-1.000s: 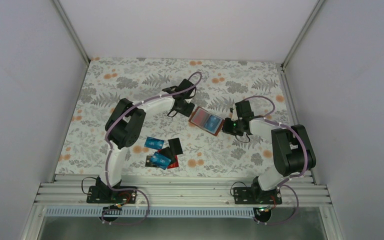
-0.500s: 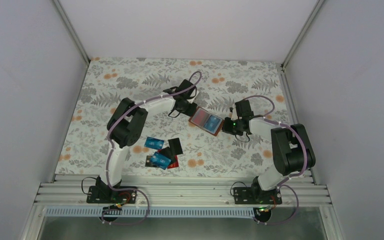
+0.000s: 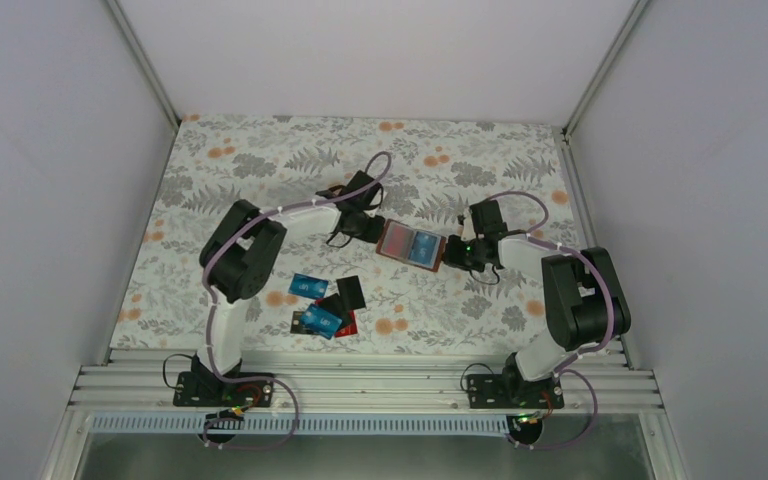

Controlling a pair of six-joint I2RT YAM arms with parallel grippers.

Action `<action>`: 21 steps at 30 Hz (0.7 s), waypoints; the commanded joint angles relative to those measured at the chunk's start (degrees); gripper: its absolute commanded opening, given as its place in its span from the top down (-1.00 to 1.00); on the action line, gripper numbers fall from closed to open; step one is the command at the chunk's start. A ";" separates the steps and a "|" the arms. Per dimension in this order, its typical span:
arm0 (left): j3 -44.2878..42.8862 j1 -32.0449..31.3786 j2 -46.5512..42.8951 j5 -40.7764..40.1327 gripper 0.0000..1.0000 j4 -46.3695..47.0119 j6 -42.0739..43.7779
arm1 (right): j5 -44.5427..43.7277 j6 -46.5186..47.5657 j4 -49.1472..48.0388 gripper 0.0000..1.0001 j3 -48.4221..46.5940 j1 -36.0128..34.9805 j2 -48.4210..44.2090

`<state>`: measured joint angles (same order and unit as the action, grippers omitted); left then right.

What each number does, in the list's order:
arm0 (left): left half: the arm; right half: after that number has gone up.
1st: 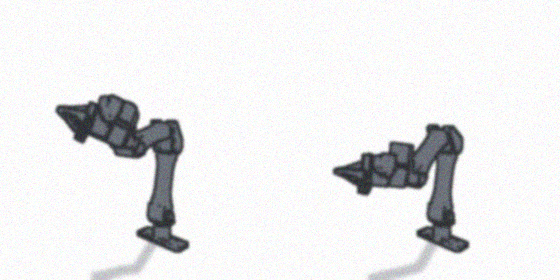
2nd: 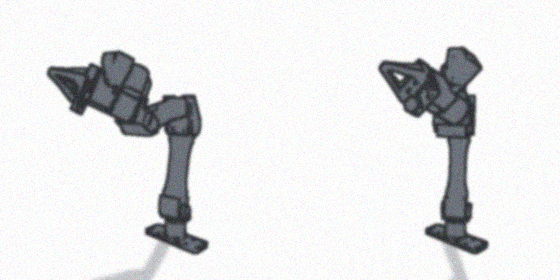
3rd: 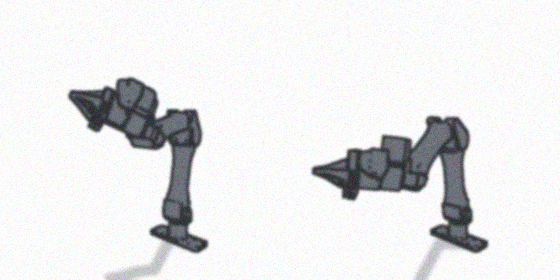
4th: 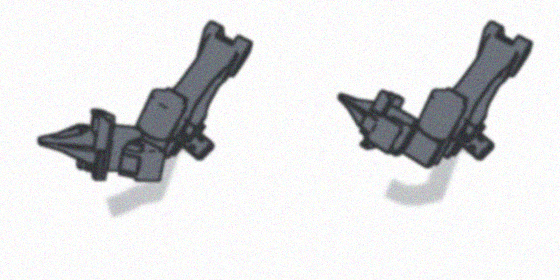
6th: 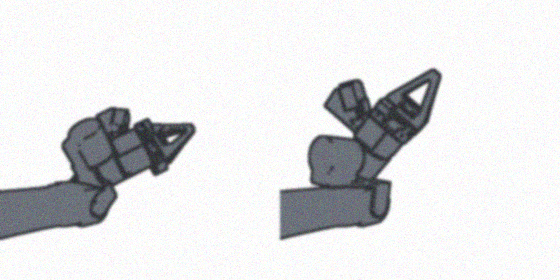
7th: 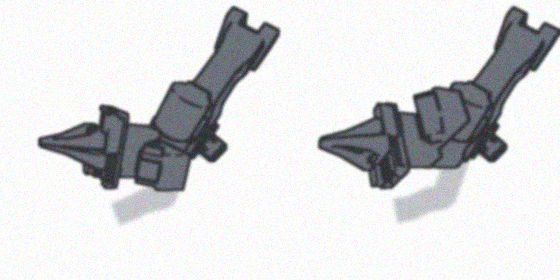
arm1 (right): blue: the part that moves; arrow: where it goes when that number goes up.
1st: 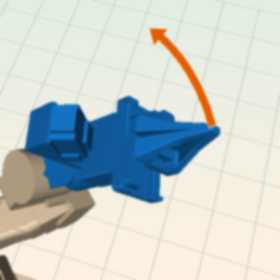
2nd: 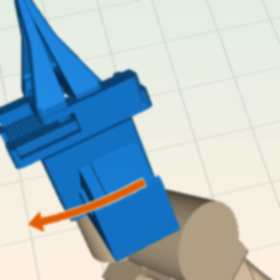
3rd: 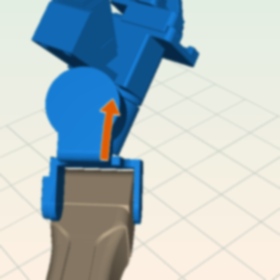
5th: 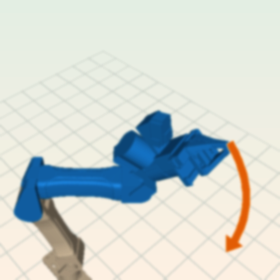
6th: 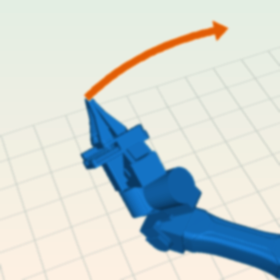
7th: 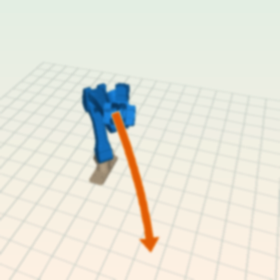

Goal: Put the credit cards into the card holder

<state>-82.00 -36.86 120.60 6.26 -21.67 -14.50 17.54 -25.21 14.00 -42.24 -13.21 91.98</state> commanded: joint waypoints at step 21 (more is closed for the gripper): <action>17.13 -1.55 -13.27 -0.34 0.95 7.57 -7.74 | 14.69 1.73 -0.53 0.31 -1.10 3.37 4.68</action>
<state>-64.10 -38.39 107.61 6.44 -15.94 -21.87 33.89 -24.27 13.47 -41.58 -10.24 93.56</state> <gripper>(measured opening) 0.050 0.345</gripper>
